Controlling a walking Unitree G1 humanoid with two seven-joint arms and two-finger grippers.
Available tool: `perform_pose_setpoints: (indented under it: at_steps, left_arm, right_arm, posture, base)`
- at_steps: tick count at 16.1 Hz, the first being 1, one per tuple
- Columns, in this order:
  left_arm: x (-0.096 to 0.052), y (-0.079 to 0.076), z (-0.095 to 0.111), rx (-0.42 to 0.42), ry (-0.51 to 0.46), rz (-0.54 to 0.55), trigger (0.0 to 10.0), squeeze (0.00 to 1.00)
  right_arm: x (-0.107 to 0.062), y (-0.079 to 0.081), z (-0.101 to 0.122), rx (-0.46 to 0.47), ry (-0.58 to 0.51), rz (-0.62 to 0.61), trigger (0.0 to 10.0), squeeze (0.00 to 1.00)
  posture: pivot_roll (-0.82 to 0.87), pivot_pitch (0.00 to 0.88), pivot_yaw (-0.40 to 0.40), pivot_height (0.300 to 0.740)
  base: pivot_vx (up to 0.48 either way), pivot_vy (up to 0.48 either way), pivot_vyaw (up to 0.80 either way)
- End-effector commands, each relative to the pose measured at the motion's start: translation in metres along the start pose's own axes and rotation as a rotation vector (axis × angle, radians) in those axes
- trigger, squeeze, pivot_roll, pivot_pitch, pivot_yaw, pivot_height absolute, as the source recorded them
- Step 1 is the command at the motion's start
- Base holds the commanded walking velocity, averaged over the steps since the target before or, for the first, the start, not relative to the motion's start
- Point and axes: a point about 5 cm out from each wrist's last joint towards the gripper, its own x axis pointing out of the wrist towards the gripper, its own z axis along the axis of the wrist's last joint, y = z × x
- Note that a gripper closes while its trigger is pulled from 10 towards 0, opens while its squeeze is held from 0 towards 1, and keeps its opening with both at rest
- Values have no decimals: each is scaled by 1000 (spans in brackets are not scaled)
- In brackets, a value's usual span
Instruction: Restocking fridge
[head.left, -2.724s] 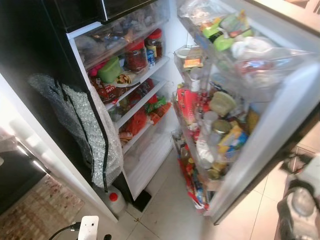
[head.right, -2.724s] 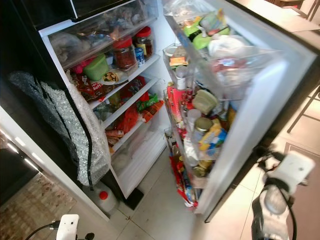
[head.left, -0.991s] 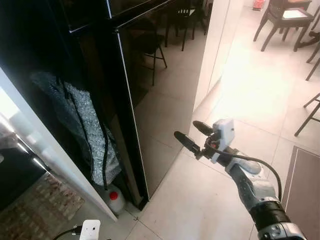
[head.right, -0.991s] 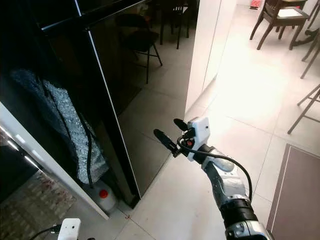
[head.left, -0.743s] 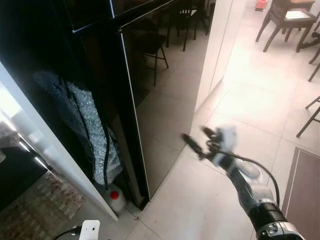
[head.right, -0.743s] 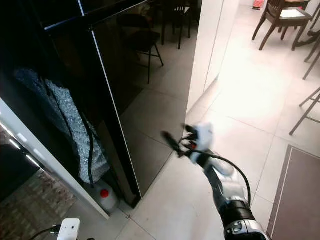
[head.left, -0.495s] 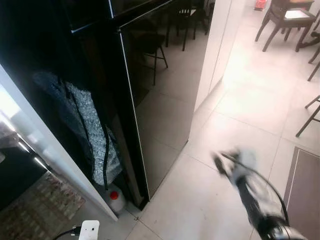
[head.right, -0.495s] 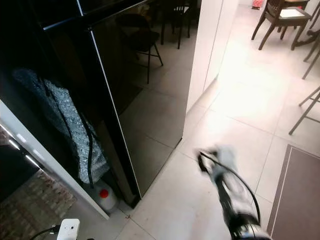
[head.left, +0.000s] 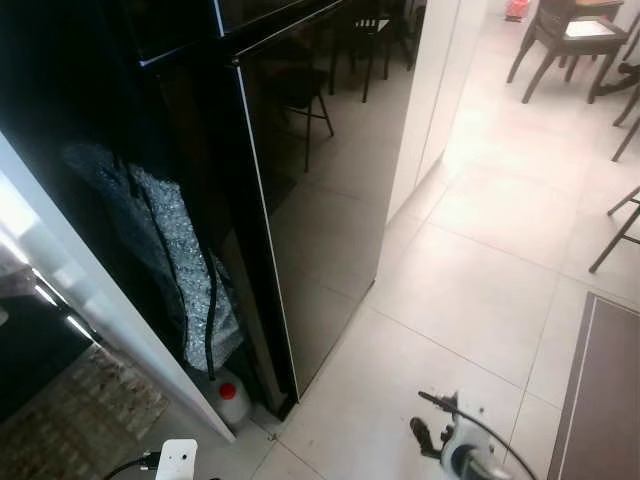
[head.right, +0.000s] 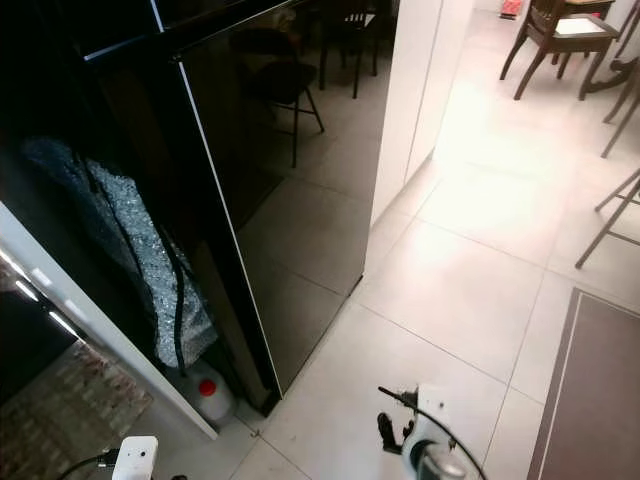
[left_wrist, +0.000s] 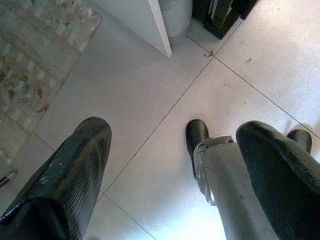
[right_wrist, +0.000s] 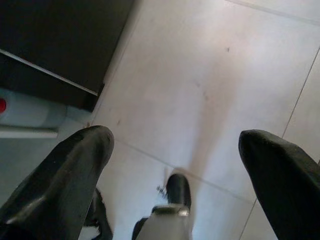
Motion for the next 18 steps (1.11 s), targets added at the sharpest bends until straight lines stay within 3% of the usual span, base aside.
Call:
perform_pose_setpoints:
  at_steps: [1, 4, 6, 8, 11, 13, 15, 18]
  left_arm:
    - [0, 4, -2, 11, 20, 4, 10000, 0]
    - [1, 4, 2, 7, 7, 8, 10000, 0]
    - [1, 4, 2, 11, 7, 9, 10000, 0]
    - [1, 5, 2, 15, 11, 10, 10000, 0]
    - [1, 4, 2, 3, 6, 14, 10000, 0]
    - [1, 2, 4, -2, 0, 15, 10000, 0]
    - [2, -2, 6, -16, -8, 17, 10000, 0]
    - [1, -6, 4, -15, -5, 8, 10000, 0]
  right_arm:
    - [-1, 1, -9, 3, 19, -20, 10000, 0]
    - [-3, -2, -18, -21, 26, -37, 10000, 0]
    - [-3, -4, -19, -98, 39, -45, 10000, 0]
    - [-4, -5, -20, -69, 32, -52, 10000, 0]
    - [-3, 3, -20, -179, 35, 27, 10000, 0]
    - [-3, 0, -19, -177, 34, 9, 10000, 0]
    - [-3, -2, -17, -240, 43, 18, 10000, 0]
    - [-6, -7, -28, -247, 72, -3, 10000, 0]
  posture:
    - [-64, 75, 21, 740]
    - [-50, 78, 20, 740]
    - [-52, 79, 24, 740]
    - [-50, 77, 19, 740]
    - [-30, 62, 0, 740]
    - [-29, 56, -6, 740]
    - [-31, 55, -13, 740]
    - [-40, 46, -6, 740]
  base:
    - [0, 0, 0]
    - [0, 0, 787]
    - [0, 0, 794]
    - [0, 0, 794]
    - [0, 0, 794]
    - [0, 0, 794]
    - [0, 0, 800]
    - [0, 0, 800]
